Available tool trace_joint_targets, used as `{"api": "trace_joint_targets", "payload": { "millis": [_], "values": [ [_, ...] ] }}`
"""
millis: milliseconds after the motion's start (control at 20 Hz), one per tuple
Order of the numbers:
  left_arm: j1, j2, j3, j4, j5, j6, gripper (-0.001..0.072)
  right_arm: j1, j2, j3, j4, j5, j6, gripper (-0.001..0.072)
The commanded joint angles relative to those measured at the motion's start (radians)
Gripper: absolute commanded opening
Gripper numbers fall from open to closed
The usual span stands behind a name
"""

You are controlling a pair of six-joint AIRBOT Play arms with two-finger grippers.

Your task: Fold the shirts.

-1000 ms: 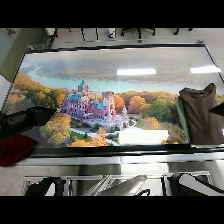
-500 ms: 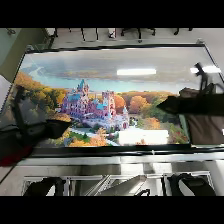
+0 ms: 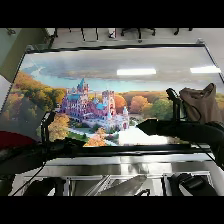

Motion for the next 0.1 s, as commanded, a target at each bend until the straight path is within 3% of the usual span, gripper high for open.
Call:
{"api": "trace_joint_targets", "payload": {
  "millis": [0, 50],
  "values": [
    [-0.009, 0.005, -0.023, 0.0, -0.018, -0.001, 0.0014, 0.01, 0.004, -0.009, 0.002, 0.005, 0.001, 0.002],
    [-0.009, -0.009, -0.023, 0.0, -0.014, -0.001, 0.0014, 0.01, 0.004, -0.009, 0.002, 0.005, 0.001, 0.002]
  ]
}}
